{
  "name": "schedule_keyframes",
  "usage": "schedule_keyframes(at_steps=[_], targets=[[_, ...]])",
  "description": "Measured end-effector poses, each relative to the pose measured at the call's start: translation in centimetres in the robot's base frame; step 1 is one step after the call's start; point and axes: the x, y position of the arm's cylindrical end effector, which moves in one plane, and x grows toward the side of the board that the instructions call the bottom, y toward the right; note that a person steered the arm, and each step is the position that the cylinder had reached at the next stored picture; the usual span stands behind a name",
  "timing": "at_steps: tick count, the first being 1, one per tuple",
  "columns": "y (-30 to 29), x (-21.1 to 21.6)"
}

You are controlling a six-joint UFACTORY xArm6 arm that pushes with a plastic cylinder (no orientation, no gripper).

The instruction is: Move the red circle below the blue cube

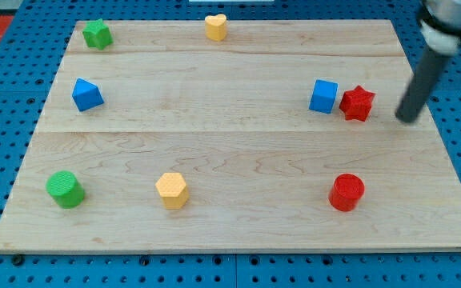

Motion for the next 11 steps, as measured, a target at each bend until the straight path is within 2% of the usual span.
schedule_keyframes(at_steps=[1,2,3,5,6,7,9,10,11], targets=[[-4.3,9.8],[-9.6,10.0],[-15.7,6.6],[-18.5,-0.1],[-17.8,-1.4],[-20.0,-1.4],[-24.3,-4.1],[-17.3,-3.9],[-16.6,-4.2]])
